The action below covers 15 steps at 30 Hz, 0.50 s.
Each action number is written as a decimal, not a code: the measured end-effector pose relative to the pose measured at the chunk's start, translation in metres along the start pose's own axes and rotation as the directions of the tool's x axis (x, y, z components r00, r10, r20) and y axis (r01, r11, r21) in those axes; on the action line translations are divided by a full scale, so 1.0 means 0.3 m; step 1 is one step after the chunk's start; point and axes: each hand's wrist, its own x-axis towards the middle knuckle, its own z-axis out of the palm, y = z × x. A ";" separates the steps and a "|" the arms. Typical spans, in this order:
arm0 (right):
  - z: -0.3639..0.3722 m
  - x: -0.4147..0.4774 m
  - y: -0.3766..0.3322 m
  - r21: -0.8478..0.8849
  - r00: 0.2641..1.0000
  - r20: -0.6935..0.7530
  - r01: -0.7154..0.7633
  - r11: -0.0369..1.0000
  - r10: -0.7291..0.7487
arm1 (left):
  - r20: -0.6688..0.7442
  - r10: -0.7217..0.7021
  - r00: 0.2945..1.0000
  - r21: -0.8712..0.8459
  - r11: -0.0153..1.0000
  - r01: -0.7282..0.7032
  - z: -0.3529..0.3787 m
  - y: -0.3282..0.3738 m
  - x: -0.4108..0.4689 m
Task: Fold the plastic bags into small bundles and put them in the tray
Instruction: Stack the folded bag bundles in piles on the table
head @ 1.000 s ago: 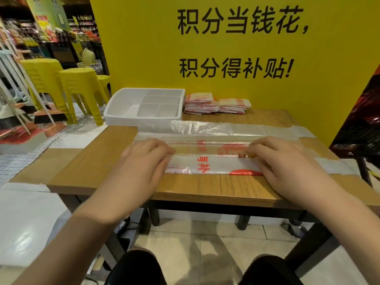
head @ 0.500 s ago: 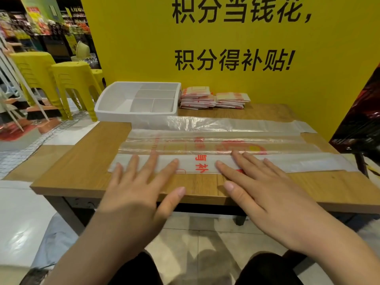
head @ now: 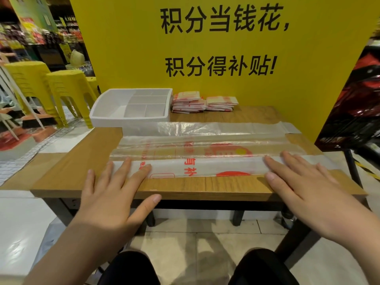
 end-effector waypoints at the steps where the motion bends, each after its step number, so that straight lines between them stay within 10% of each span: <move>1: 0.002 -0.006 -0.011 0.003 1.000 -0.017 0.002 1.000 -0.002 | -0.025 0.005 1.000 -0.008 1.000 -0.005 0.001 0.002 0.000; 15: 0.071 0.019 -0.091 -0.095 0.882 -0.305 0.348 0.933 -0.360 | -0.266 0.308 0.913 -0.082 0.937 -0.340 0.012 -0.030 0.021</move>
